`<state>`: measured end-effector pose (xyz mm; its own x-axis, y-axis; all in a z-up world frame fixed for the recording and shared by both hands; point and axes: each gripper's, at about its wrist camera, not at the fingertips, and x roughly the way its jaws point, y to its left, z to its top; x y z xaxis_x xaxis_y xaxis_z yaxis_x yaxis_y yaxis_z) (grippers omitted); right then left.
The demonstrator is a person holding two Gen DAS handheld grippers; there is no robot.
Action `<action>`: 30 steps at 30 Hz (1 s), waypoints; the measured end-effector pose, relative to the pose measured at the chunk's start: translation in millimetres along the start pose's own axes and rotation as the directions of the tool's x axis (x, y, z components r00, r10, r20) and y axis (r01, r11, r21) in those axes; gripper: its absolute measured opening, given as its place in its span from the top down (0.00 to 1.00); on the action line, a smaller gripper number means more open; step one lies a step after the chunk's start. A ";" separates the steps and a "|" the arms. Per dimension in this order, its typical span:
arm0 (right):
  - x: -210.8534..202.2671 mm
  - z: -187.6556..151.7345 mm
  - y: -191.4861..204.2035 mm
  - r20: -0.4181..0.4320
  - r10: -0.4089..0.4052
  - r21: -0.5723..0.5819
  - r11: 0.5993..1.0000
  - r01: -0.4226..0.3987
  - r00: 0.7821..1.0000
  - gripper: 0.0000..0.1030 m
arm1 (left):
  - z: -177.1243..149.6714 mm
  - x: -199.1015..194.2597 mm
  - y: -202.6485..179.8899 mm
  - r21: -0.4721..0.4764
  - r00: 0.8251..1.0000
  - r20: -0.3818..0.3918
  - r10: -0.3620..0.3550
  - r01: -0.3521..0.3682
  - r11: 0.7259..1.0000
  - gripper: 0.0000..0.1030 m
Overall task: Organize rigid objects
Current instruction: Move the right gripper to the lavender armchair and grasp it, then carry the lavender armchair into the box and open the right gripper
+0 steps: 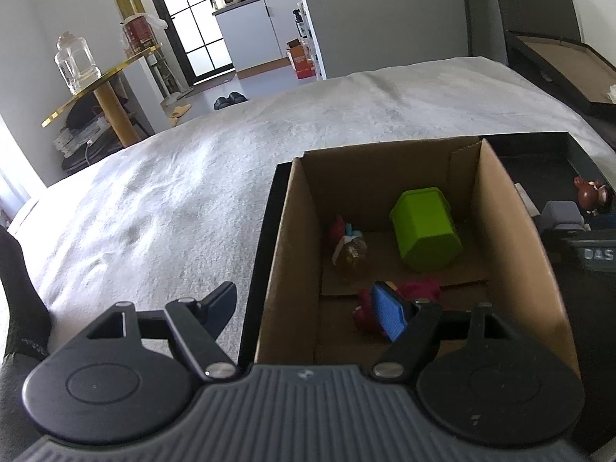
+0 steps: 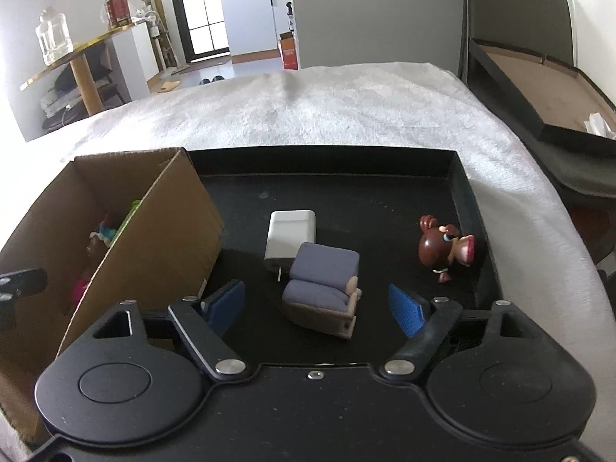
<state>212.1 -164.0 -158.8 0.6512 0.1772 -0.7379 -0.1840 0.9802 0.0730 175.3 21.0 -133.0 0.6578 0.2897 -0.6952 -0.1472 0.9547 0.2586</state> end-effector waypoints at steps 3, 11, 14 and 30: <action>9.2 -1.6 -1.1 -0.025 -0.016 0.009 1.000 0.016 1.000 0.55 | -0.1 -1.3 -0.6 0.000 1.000 0.001 0.001 -0.001 1.000 0.26; -1.1 -10.5 -6.0 -0.053 -0.021 0.001 1.000 0.021 0.998 0.59 | -0.9 -2.3 0.8 -0.012 1.000 -0.005 -0.006 0.006 1.000 0.26; -8.8 -11.1 -6.3 -0.047 -0.021 -0.004 1.000 0.021 0.999 0.59 | -0.8 -3.1 0.8 -0.012 1.000 -0.006 -0.011 0.011 1.000 0.26; -42.5 3.3 7.6 0.001 -0.023 -0.050 0.998 0.023 1.000 0.59 | -4.5 -4.2 9.4 -0.028 0.999 -0.008 -0.031 0.030 0.999 0.26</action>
<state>185.4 -163.9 -124.6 0.6556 0.1551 -0.7390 -0.2062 0.9783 0.0223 167.9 29.0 -130.7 0.6559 0.2609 -0.7083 -0.1477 0.9646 0.2186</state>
